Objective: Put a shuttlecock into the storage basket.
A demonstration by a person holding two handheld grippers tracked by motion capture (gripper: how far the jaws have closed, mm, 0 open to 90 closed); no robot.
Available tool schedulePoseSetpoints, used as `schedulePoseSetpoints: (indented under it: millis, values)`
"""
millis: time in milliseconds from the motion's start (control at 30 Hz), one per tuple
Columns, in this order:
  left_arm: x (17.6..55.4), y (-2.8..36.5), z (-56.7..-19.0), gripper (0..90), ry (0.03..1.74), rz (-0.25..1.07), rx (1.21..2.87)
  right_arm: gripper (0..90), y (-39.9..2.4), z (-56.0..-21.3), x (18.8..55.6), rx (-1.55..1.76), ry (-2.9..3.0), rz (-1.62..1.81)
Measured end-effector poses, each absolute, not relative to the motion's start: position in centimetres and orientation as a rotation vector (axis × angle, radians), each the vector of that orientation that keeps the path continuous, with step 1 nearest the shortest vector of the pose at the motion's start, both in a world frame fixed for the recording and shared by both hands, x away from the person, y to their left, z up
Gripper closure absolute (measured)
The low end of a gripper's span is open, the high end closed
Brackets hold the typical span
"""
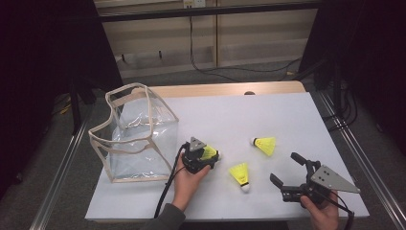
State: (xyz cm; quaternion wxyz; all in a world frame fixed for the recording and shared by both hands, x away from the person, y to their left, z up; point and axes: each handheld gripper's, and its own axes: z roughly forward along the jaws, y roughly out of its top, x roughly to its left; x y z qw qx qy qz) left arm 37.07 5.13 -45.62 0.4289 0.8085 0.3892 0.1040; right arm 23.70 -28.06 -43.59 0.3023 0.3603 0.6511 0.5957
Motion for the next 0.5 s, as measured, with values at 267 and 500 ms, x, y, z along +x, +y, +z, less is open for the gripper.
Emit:
schedulePoseSetpoints:
  millis: [267,500]
  values:
    - [36.96,5.13,-45.55,66.7,0.977,0.229,2.002,0.8,-28.06,-43.56,23.67,0.957,1.725,1.581]
    - [36.80,4.96,-45.48,75.8,0.968,0.209,1.997,0.8,-28.06,-43.56,23.68,0.953,1.726,1.582]
